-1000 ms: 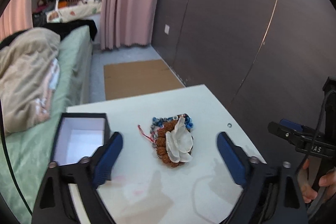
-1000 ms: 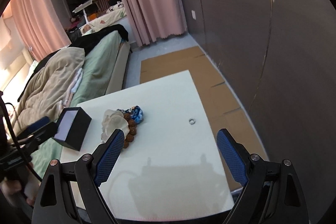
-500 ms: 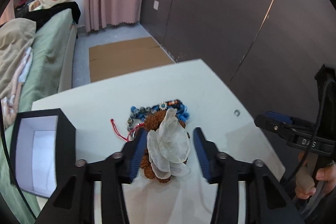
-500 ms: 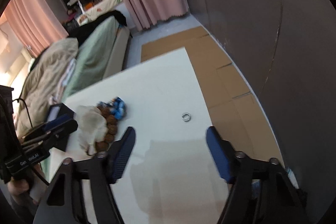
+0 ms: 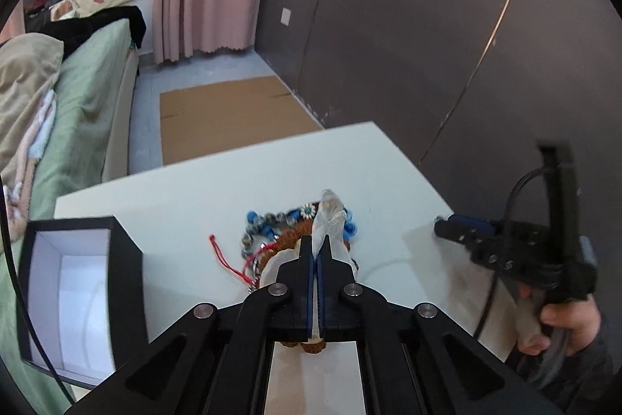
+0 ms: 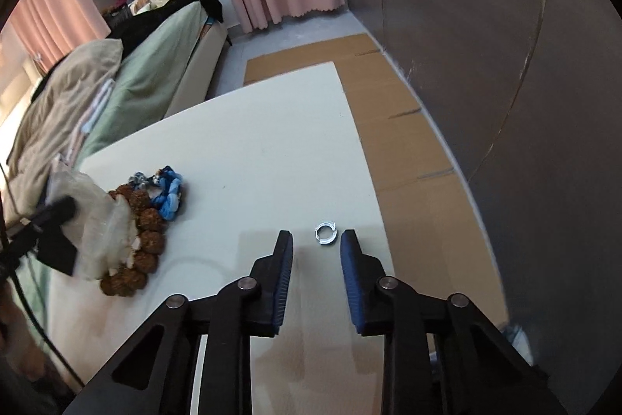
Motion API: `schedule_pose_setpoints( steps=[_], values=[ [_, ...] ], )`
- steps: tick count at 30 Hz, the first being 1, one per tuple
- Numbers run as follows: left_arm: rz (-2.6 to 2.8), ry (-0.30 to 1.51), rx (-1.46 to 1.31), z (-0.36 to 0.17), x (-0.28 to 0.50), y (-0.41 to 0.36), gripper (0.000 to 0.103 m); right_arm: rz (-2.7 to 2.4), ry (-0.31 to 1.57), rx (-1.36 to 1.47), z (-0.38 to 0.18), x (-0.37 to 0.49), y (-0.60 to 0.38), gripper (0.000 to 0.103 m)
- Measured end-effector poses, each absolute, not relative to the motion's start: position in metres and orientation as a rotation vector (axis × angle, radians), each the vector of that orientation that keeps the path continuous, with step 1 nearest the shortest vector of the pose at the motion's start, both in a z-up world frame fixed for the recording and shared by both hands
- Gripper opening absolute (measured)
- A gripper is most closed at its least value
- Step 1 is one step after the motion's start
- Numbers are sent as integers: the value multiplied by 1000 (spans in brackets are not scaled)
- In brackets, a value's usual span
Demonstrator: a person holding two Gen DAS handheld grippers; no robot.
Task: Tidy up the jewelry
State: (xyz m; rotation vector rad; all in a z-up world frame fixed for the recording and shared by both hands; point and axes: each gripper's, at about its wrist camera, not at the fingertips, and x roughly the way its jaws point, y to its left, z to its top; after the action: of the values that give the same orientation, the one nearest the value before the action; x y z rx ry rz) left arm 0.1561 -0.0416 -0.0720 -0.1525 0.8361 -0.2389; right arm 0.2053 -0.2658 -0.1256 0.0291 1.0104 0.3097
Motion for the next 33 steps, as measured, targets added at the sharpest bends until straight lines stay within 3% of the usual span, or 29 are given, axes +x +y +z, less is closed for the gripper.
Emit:
schedule_pose_setpoints(
  steps=[7, 10, 19, 20, 21, 31, 33],
  values=[
    [-229, 800, -167, -60, 152, -31, 0, 252, 987, -69, -125, 204, -254, 25],
    [-226, 785, -175, -54, 148, -27, 0, 224, 985, -102, -123, 204, -252, 14],
    [-176, 729, -208, -40, 131, 4, 0, 263, 1001, -36, -115, 205, -255, 13],
    [-168, 727, -209, -39, 131, 8, 0, 277, 994, -26, -111, 202, -253, 11],
    [-161, 725, -218, -38, 130, 13, 0, 292, 989, -13, -108, 201, -251, 2],
    [-124, 691, -259, -29, 112, 46, 0, 308, 957, 38, -84, 185, -234, 2],
    [-116, 689, -266, -28, 108, 53, 0, 289, 972, 35, -86, 187, -234, 7]
  ],
)
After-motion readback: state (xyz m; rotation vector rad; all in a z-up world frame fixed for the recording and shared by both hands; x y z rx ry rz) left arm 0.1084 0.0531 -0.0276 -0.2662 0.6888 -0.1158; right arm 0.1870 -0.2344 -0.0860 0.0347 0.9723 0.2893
